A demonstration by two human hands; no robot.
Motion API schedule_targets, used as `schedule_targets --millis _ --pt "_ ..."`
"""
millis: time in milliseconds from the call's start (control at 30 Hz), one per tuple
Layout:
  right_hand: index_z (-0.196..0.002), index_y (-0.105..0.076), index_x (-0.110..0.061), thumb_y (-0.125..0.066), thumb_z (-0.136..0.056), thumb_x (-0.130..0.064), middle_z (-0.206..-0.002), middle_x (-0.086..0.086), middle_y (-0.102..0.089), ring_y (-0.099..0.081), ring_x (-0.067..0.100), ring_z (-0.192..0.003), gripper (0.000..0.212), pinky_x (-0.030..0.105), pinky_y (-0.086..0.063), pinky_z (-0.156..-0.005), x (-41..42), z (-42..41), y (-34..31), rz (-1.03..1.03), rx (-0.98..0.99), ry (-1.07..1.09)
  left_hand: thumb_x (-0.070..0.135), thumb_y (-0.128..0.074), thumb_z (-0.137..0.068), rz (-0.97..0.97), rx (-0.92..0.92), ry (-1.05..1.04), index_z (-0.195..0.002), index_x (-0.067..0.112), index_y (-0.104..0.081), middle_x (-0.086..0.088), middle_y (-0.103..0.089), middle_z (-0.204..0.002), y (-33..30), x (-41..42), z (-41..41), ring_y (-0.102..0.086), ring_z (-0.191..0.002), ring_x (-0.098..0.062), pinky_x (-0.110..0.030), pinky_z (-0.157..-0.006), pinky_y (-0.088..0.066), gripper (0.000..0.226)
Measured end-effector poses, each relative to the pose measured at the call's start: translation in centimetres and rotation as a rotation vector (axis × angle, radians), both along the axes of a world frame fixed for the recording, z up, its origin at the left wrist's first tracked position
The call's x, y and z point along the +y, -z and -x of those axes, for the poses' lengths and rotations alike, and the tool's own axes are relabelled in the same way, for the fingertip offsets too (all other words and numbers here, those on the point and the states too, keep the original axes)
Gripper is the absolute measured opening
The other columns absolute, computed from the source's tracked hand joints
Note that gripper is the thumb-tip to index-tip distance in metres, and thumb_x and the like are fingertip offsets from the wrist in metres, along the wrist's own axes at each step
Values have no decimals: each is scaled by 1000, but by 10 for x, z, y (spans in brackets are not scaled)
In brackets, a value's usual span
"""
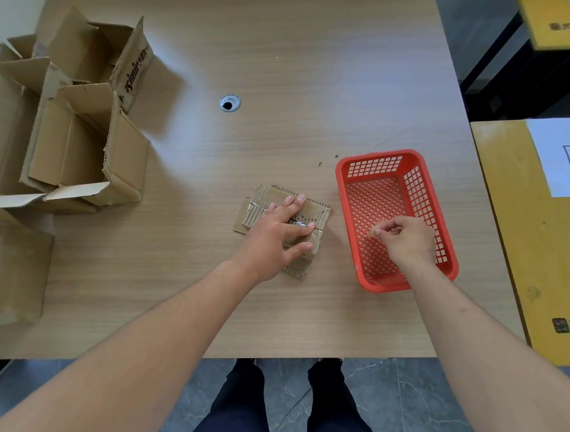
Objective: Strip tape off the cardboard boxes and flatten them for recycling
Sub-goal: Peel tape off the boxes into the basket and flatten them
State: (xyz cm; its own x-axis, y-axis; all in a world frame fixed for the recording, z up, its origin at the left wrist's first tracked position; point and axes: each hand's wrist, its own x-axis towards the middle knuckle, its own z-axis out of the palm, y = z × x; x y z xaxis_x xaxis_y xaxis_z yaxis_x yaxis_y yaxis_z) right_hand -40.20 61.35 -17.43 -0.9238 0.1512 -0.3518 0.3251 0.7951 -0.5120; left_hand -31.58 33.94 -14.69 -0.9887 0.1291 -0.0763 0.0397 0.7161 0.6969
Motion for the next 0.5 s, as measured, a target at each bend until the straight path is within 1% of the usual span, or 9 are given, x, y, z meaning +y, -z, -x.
schedule_targets --millis 100,167,200,233,300,333,367,433,500 --pt "-75 -74 -27 -83 -83 -33 -79 -12 -70 -66 12 -83 14 29 -49 -78 -3 -1 -3 21 8 -1 32 -77 -90 -3 4 1 -131 22 -68 2 -29 -165 0 0 0 -15 -153 -6 -21 -123 3 43" --pt "-79 -76 -24 -80 -85 -31 -80 -13 -70 -66 12 -85 10 24 -41 -80 -6 -2 -8 40 38 -22 32 -77 -90 -16 3 -1 -130 21 -69 2 -29 -164 1 1 0 -17 -154 -9 -23 -123 2 42" --pt "-80 -76 -23 -80 -85 -31 -82 -14 -71 -67 10 -85 10 23 -40 -80 -7 -3 -11 59 52 -26 32 -77 -90 -16 2 0 -130 21 -69 1 -29 -164 1 1 0 -18 -154 -10 -24 -124 1 42" --pt "-80 -76 -23 -80 -85 -32 -83 -14 -72 -68 7 -83 11 22 -41 -79 -9 -3 -14 89 62 -22 32 -77 -90 -12 2 2 -130 21 -69 1 -29 -164 0 1 0 -18 -154 -11 -26 -124 0 42" --pt "-81 -74 -24 -83 -85 -31 -83 -17 -73 -67 -4 -78 11 14 -45 -75 -11 -5 -20 175 68 6 32 -77 -90 -6 -2 6 -130 21 -69 1 -29 -165 -1 1 0 -18 -154 -11 -28 -125 -1 42" --pt "-81 -74 -24 -83 -85 -28 -83 -17 -73 -67 -7 -77 11 12 -48 -76 -12 -5 -21 210 67 21 32 -76 -90 -7 -7 6 -130 21 -69 1 -29 -165 -2 1 0 -17 -154 -11 -28 -125 0 42" --pt "-82 -73 -23 -84 -85 -26 -82 -15 -74 -68 -5 -77 11 17 -54 -80 -13 -5 -19 252 61 37 32 -76 -90 -9 -11 7 -131 21 -68 1 -28 -165 -3 1 0 -17 -154 -11 -28 -125 0 42" --pt "-85 -73 -23 -86 -83 -25 -81 -8 -76 -73 5 -76 13 34 -62 -83 -12 -5 -12 341 6 108 32 -76 -91 -1 -14 11 -131 21 -68 1 -28 -165 -4 1 0 -17 -155 -12 -29 -126 -1 42" --pt "-83 -74 -24 -87 -81 -26 -78 -6 -76 -75 12 -73 14 45 -63 -81 -9 -5 0 329 -41 134 33 -75 -92 27 -22 11 -132 21 -68 0 -28 -165 -7 3 0 -17 -155 -13 -34 -127 -2 42"
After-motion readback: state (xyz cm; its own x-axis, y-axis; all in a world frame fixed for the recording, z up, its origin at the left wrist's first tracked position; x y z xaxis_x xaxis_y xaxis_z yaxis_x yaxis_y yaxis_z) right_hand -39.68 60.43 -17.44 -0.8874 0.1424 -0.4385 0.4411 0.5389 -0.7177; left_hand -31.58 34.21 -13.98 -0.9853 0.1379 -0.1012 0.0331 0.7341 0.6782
